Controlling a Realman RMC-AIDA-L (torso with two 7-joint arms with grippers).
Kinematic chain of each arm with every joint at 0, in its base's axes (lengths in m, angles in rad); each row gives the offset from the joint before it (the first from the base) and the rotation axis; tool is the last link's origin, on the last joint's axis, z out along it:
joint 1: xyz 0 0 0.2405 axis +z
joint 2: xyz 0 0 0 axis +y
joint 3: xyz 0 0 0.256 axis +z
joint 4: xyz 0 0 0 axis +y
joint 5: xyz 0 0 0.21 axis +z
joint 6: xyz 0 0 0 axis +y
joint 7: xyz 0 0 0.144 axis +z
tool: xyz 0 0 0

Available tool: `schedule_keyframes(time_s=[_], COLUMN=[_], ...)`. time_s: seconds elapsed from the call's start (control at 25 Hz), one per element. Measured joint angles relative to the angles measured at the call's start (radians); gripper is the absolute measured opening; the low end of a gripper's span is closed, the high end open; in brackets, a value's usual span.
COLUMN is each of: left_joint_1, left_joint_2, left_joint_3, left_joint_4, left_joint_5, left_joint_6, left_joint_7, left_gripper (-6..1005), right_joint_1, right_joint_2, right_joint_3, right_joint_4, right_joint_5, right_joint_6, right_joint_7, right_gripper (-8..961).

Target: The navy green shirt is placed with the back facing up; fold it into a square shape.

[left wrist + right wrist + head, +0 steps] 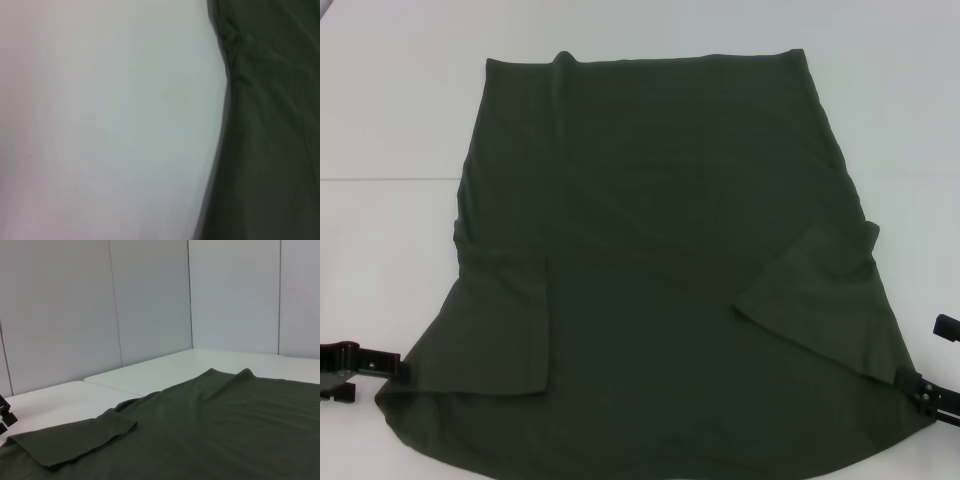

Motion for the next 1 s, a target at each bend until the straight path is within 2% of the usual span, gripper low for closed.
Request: schedule_keyframes(time_s=[1.0], left_joint_1=[-0.015], left_joint_2=[-0.004], left_joint_3=[0.009], left_joint_4=[-0.037], left_joint_5=[0.0], left_joint_6=[-0.01], left_joint_7=[-0.006], left_gripper=[900], right_joint_1=[0.007], right_joint_2=[0.0], right_joint_3=[0.0], right_joint_4=[0.0], right_joint_5=[-0.003], right_joint_6=[0.002], right_joint_7=[0.002], right_gripper=[946])
